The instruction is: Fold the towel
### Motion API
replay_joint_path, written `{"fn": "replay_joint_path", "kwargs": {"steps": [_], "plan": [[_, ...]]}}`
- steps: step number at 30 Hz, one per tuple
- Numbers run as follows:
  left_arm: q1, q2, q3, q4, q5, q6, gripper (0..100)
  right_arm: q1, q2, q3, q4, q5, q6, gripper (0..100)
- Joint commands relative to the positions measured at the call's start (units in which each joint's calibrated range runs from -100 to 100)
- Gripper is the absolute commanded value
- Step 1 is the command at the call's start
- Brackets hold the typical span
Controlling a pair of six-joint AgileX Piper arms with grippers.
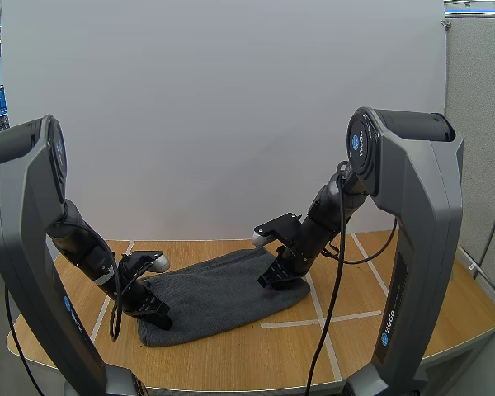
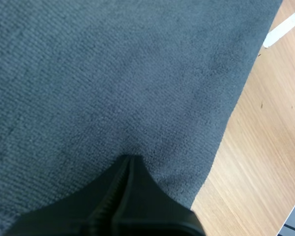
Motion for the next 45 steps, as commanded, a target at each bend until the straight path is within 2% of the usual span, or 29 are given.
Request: {"fn": "replay_joint_path", "kwargs": {"steps": [1,8,17,20,23,26,30,35,38,45], "plan": [[0.66,2.65,0.52,12.39,-26.61,0.27,0,-2.17,-0.32,5.28,-3.97,1.52,-0.38,0],[0.66,2.65,-4.02,12.39,-23.68,0.11,0,-4.99,-5.88,12.65,-4.08,1.95,-3.93,0],[0.66,2.65,-5.85,11.88,-21.02,0.03,0,-5.31,-18.56,23.73,-3.47,2.0,-4.93,0],[0.66,2.25,-5.88,11.76,-18.72,0.03,0,-5.31,-21.12,23.93,-2.0,1.66,-4.93,0],[0.66,0.35,-5.88,7.74,-14.93,1.76,0,-5.31,-23.71,23.93,1.03,0.82,-5.73,0],[0.66,-4.89,-5.88,3.07,-11.46,3.97,0,-5.31,-27.11,21.64,2.66,6.53,-5.58,0],[0.66,-12.26,-5.88,1.76,-7.89,4.07,0,-5.24,-30.96,16.86,7.93,10.8,-5.45,0],[0.66,-15.49,-5.88,1.14,-5.17,2.72,0,-2.6,-27.8,12.8,10.04,10.29,-5.45,0],[0.66,-15.49,-4.88,-0.2,-4.53,2.39,0,-0.44,-22.35,11.39,10.21,3.97,-5.14,0],[0.66,-15.49,-0.42,-0.99,-10.53,3.53,0,0.56,-10.83,5.25,11.18,2.27,-5.05,0]]}}
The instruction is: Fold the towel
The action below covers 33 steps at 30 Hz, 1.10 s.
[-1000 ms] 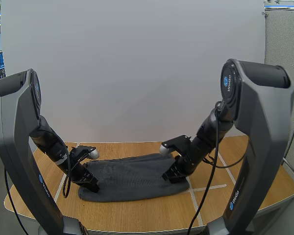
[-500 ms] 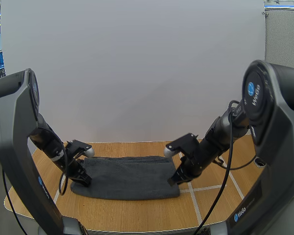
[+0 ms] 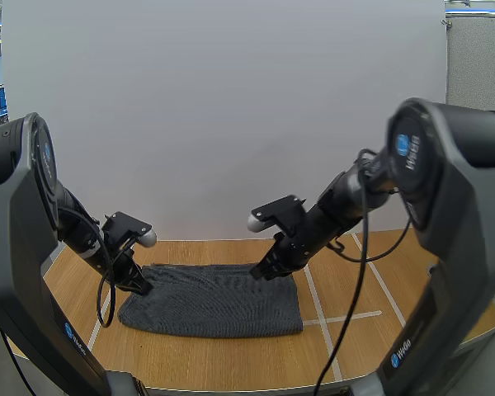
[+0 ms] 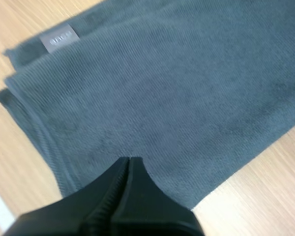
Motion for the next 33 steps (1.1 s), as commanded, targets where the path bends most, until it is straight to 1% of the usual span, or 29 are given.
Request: {"fn": "replay_joint_path", "kwargs": {"steps": [1,7,12,16,20,27,33], "plan": [[-0.02,-0.53,5.04,-1.82,-5.78,0.96,0,0.43,8.78,-5.82,1.02,-1.61,0.26,0],[-0.02,0.26,8.3,-3.29,-15.1,3.11,0,0.43,13.55,-8.0,1.02,-2.57,0.26,0],[-0.02,5.2,8.46,-4.21,-16.56,3.96,0,0.43,14.14,-8.23,1.02,-3.06,0.26,0],[-0.02,8.32,8.46,-5.34,-19.78,4.9,0,0.43,14.16,-8.23,1.02,-7.75,0.07,0],[-0.02,10.63,8.46,-5.34,-21.64,5.39,0,0.43,15.34,-8.23,1.02,-9.33,-0.06,0],[-0.02,12.62,8.46,-5.34,-22.76,5.76,0,0.43,17.23,-8.5,1.02,-16.14,-0.75,0],[-0.02,12.85,8.57,-5.34,-23.87,6.38,0,0.43,19.2,-10.66,1.02,-18.9,-0.83,0]]}}
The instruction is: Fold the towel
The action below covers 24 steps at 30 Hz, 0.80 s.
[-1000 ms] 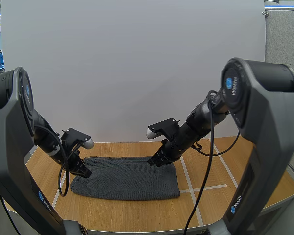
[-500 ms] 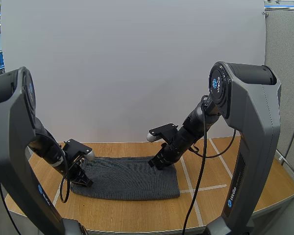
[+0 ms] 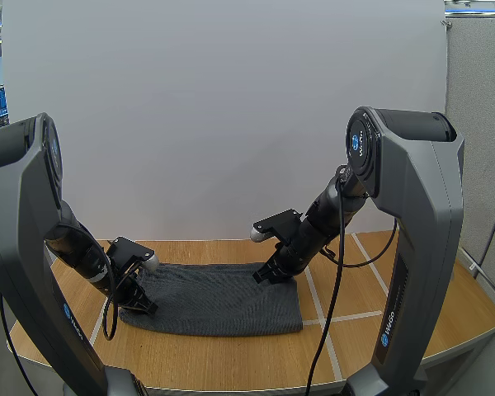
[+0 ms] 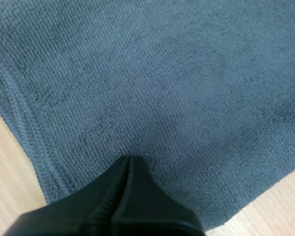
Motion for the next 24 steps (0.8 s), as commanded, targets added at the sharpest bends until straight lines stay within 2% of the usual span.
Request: {"fn": "replay_joint_path", "kwargs": {"steps": [1,8,16,20,24], "plan": [[-0.1,2.83,1.17,0.49,-6.78,1.27,0,0.01,2.44,-3.17,0.1,-5.14,-0.62,0],[-0.1,7.11,3.82,0.61,-13.87,2.44,0,0.01,4.66,-6.49,0.1,-8.39,-0.51,0],[-0.1,7.85,3.98,0.61,-14.27,2.83,0,0.01,4.95,-9.57,0.1,-16.01,-0.28,0],[-0.1,7.28,3.98,0.61,-13.57,2.83,0,-0.67,0.75,-9.84,0.0,-9.45,1.22,0],[-0.1,3.24,3.98,0.61,-10.84,2.87,0,-2.63,-4.91,-9.84,0.0,5.09,2.39,0]]}}
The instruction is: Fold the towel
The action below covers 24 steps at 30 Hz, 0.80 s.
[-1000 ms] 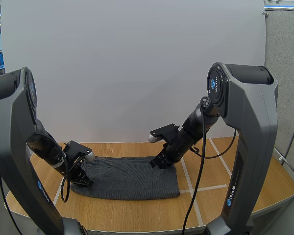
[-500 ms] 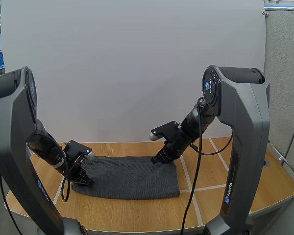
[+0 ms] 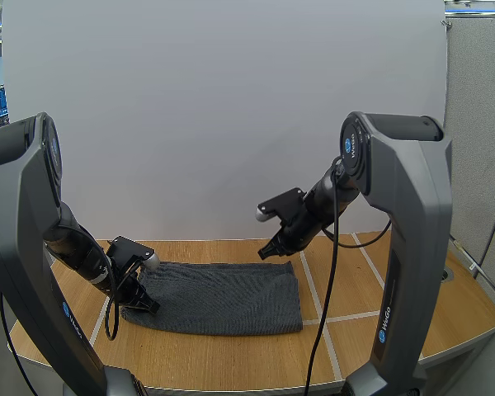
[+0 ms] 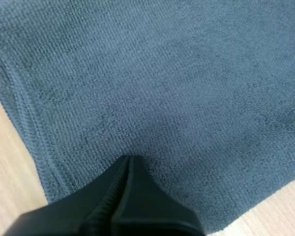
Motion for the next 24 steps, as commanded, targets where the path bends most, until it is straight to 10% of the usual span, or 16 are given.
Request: {"fn": "replay_joint_path", "kwargs": {"steps": [1,6,15,20,24], "plan": [[-0.19,-0.42,3.09,4.55,-7.23,1.07,0,-3.27,-11.56,-1.03,-0.31,23.45,2.61,0],[-0.19,-12.29,3.09,2.79,-0.38,1.22,8,-5.12,-13.35,-1.03,-5.17,36.59,5.81,0],[-0.19,-30.37,3.09,-0.58,9.17,1.22,59,-5.39,-12.81,0.6,-8.58,42.05,6.69,0],[-0.19,-33.82,3.09,-0.58,12.94,0.09,66,-5.39,-10.62,0.6,-9.35,42.05,6.61,54],[-0.19,-33.96,2.95,-0.58,13.54,-1.34,66,-5.39,-8.73,0.6,-9.49,42.05,6.39,72]]}}
